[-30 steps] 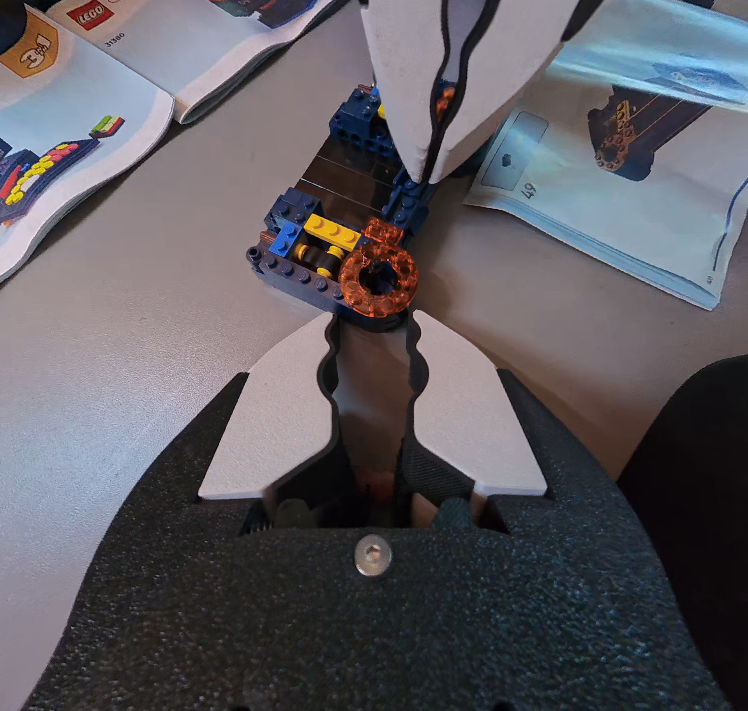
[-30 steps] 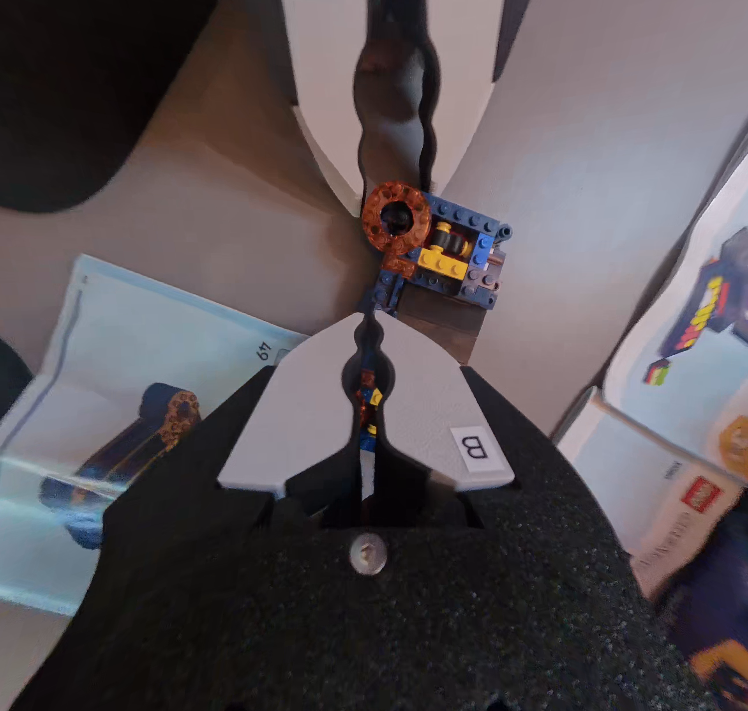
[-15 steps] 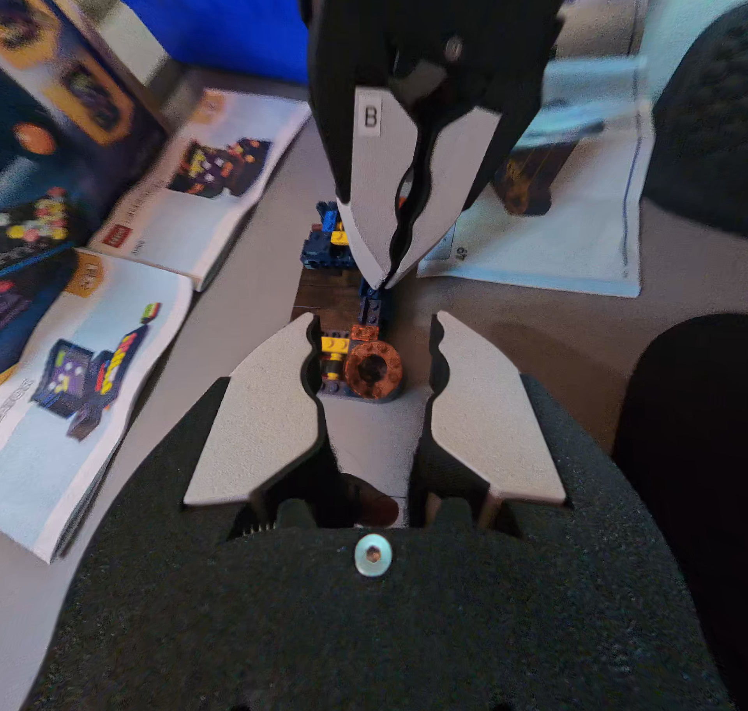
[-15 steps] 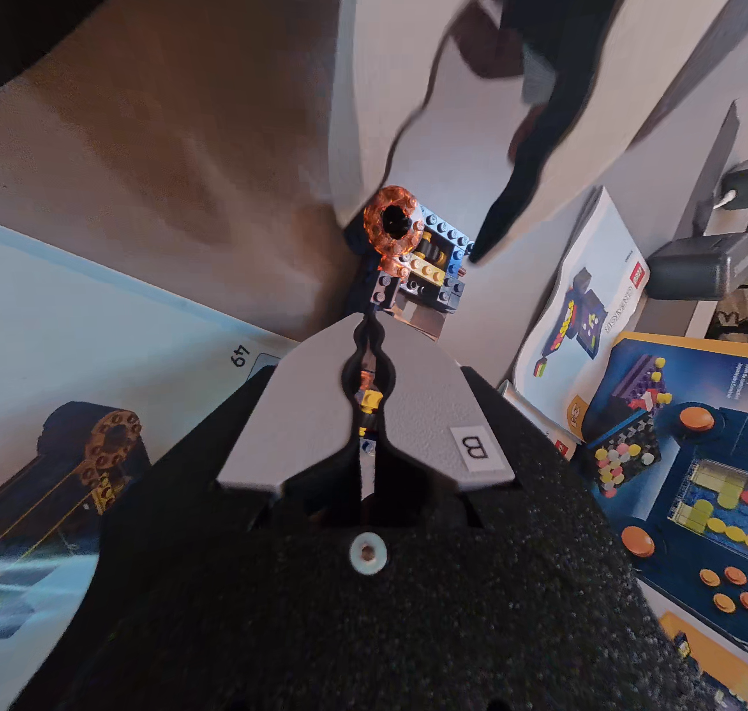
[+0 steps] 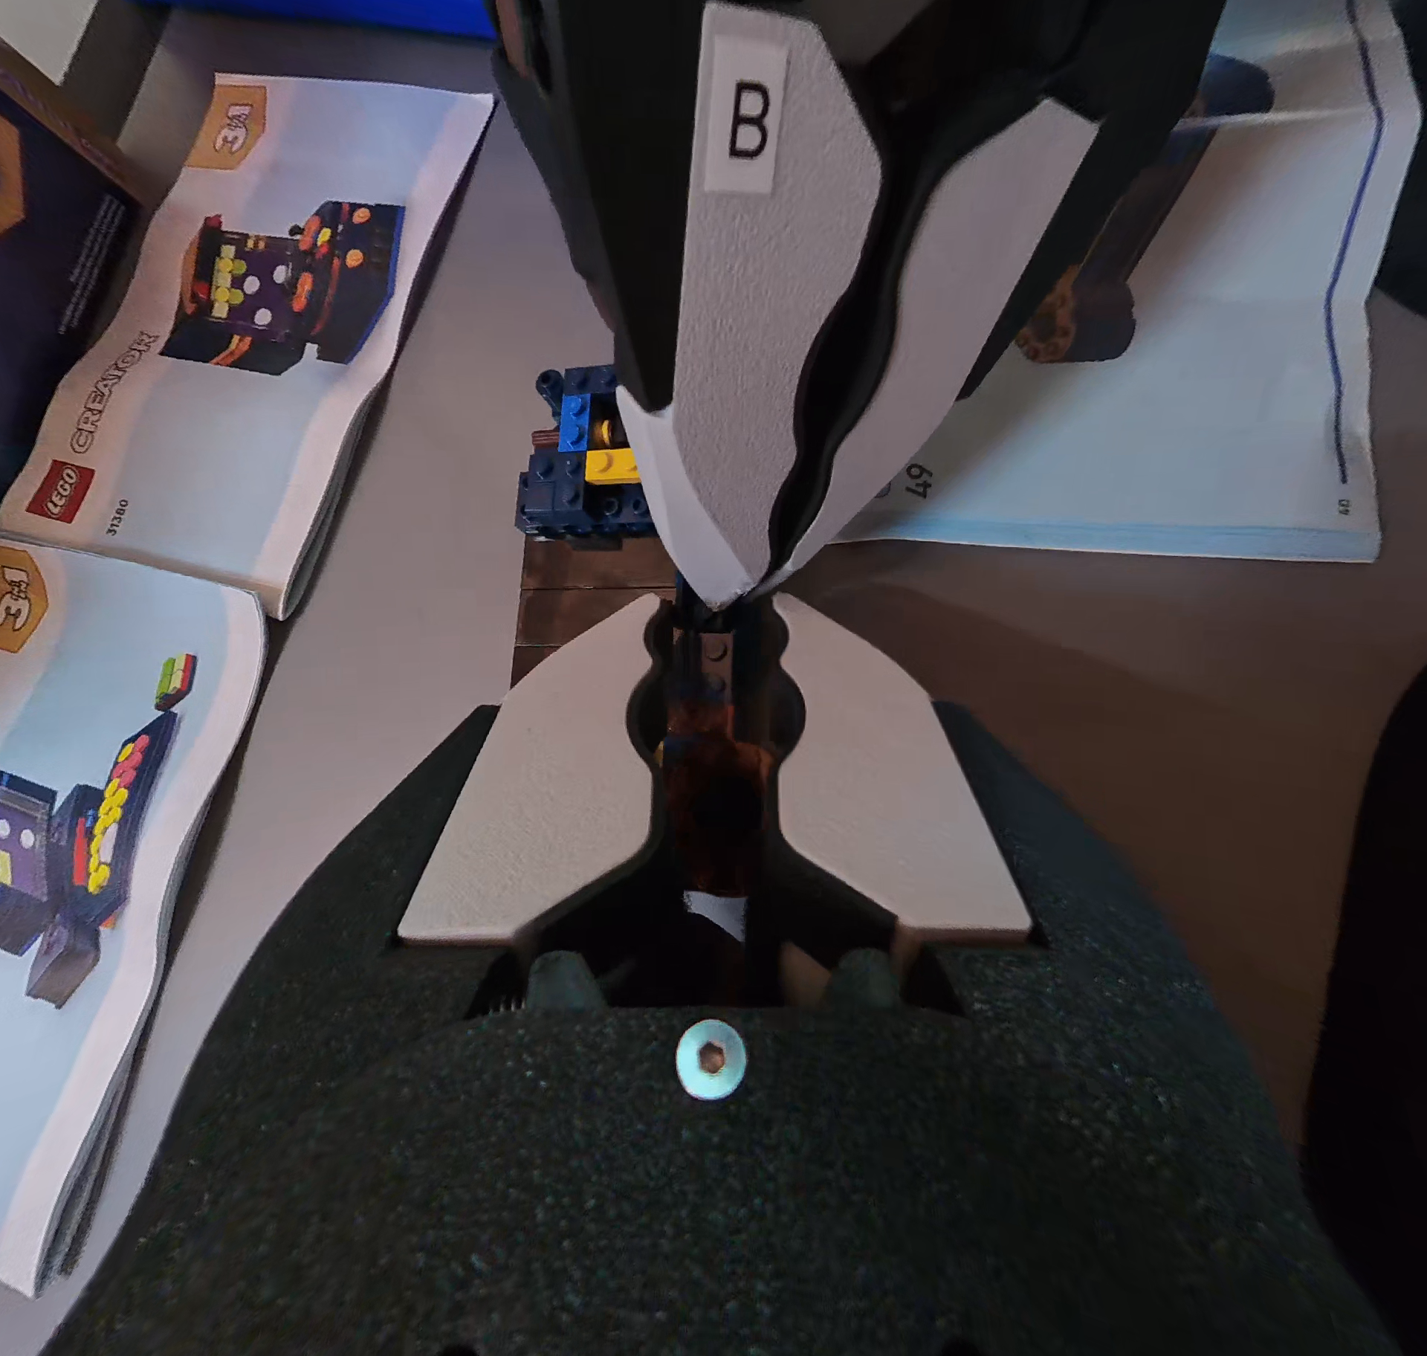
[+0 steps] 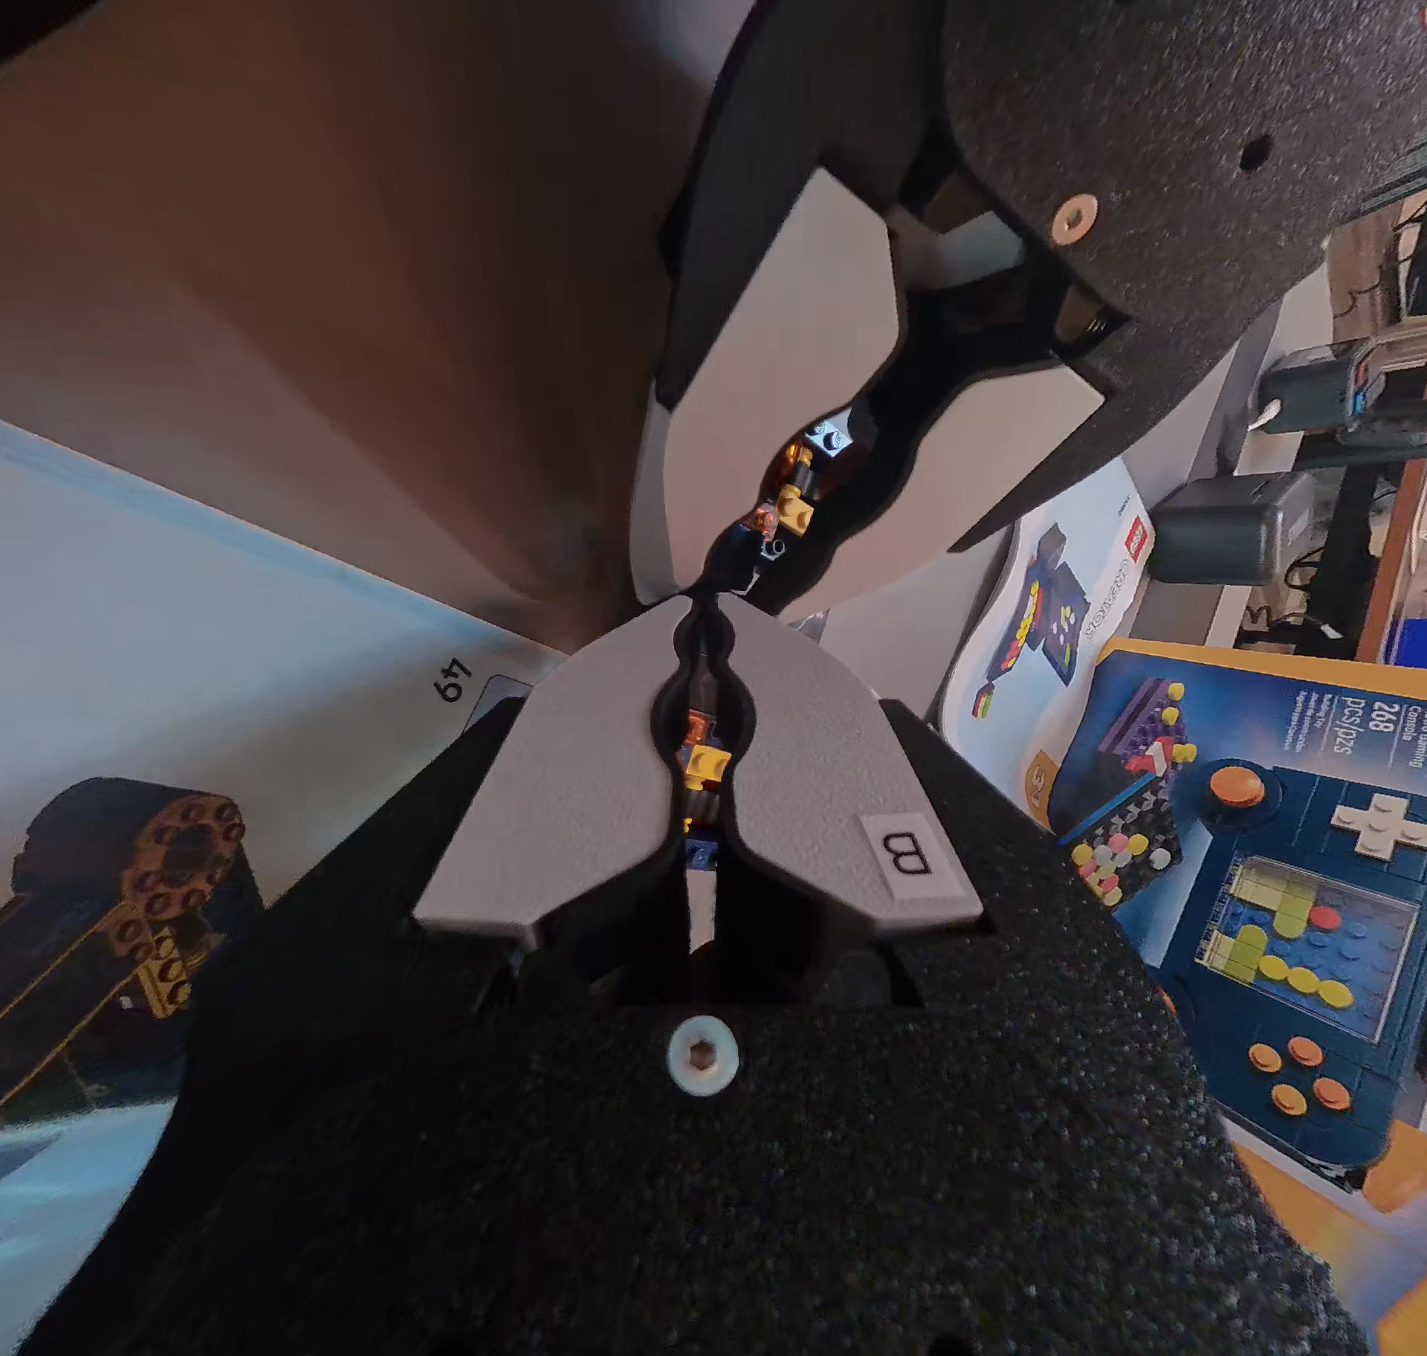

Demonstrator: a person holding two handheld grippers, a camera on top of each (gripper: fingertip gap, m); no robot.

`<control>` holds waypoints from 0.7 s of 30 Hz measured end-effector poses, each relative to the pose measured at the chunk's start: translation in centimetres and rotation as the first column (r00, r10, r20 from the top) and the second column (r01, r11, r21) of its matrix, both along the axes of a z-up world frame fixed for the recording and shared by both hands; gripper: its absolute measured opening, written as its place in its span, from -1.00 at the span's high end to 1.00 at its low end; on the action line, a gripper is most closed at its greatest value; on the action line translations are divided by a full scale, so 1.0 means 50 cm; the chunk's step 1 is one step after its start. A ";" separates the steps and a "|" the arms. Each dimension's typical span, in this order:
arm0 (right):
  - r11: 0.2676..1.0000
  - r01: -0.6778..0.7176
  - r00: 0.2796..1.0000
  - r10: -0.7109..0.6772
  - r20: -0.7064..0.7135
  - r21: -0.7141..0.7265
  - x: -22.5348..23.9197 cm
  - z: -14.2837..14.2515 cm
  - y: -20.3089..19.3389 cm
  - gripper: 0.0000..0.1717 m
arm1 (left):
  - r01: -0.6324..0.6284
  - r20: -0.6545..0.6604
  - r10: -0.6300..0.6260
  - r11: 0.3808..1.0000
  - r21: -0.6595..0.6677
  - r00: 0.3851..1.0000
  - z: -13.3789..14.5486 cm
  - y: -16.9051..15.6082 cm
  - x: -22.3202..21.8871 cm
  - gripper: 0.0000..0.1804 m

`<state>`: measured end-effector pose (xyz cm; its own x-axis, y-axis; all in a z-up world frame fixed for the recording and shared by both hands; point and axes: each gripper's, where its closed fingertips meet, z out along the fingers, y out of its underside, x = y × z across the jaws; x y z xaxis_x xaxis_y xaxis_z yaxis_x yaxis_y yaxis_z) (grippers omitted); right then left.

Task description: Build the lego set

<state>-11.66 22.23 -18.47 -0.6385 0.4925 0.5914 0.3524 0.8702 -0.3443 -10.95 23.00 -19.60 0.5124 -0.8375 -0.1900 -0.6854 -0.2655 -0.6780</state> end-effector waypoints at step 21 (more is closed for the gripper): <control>0.985 0.073 0.997 -0.073 0.005 -0.155 0.004 0.005 0.005 1.00 | -0.003 -0.022 0.005 0.996 0.092 1.000 0.001 0.006 -0.001 0.81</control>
